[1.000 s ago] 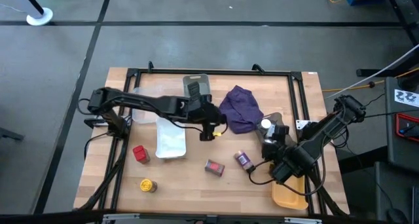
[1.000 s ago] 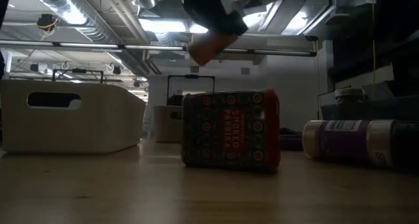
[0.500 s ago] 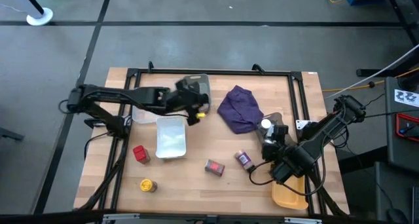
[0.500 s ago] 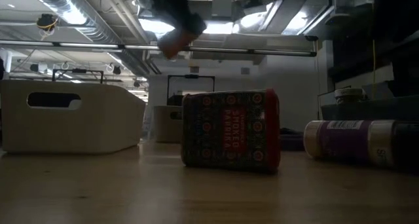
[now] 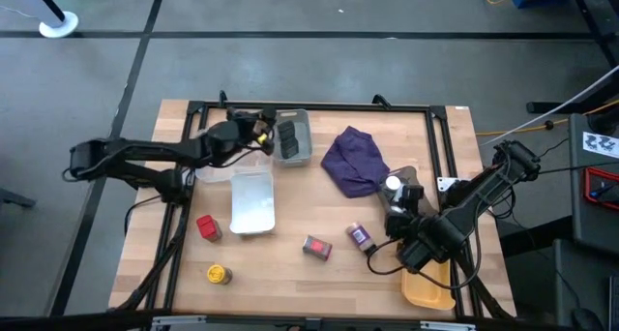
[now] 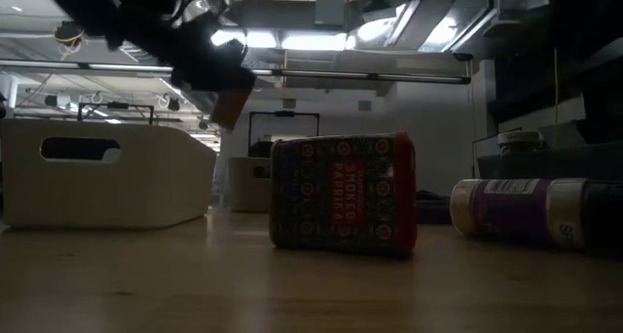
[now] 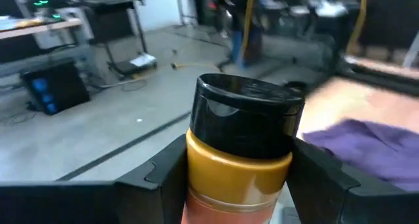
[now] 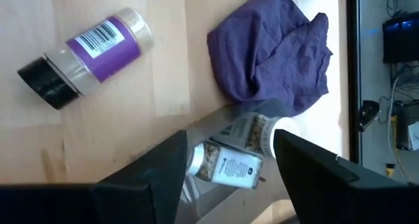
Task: Sort spices by type
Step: Put the center black seasoning bottle into the top right transparent bin
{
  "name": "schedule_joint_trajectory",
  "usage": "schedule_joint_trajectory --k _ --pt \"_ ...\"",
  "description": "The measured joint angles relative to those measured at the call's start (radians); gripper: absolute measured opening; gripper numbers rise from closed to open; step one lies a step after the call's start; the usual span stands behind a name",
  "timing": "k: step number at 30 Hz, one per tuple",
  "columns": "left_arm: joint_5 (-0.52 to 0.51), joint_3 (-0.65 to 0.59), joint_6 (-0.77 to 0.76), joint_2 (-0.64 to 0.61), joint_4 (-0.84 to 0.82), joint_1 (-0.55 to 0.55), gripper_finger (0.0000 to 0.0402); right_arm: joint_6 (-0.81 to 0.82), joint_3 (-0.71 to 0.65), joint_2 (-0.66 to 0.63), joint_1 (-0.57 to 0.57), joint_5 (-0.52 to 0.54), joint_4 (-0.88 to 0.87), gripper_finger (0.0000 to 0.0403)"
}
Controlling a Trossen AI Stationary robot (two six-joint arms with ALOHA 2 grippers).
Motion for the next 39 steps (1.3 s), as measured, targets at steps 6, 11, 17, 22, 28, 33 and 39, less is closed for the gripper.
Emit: schedule_joint_trajectory --k 6,11,17,22,28,33,39 --pt "0.000 -0.150 -0.083 0.049 0.234 0.093 0.0198 0.000 0.000 0.000 0.000 0.002 0.031 0.0227" --pt "0.004 -0.182 -0.141 0.109 0.250 0.109 0.0198 0.001 0.000 0.000 0.000 0.036 0.049 0.0227" --pt "0.004 -0.181 -0.172 0.229 0.353 0.117 0.0198 0.001 0.000 0.000 0.000 0.064 0.072 0.0227" --pt "0.003 -0.181 -0.194 0.345 0.490 0.128 0.0198 0.001 0.000 0.000 0.000 0.063 0.092 0.0227" --pt "-0.028 -0.181 -0.185 0.408 0.542 0.136 0.0198 0.001 -0.001 0.000 0.000 0.063 0.095 0.0227" --pt "-0.033 -0.181 -0.190 0.434 0.552 0.157 0.0198 0.001 -0.001 0.000 0.000 0.063 0.095 0.0227" --pt "-0.034 -0.181 -0.245 0.487 0.556 0.176 0.0198 0.001 -0.001 0.000 0.000 0.063 0.095 0.0227"
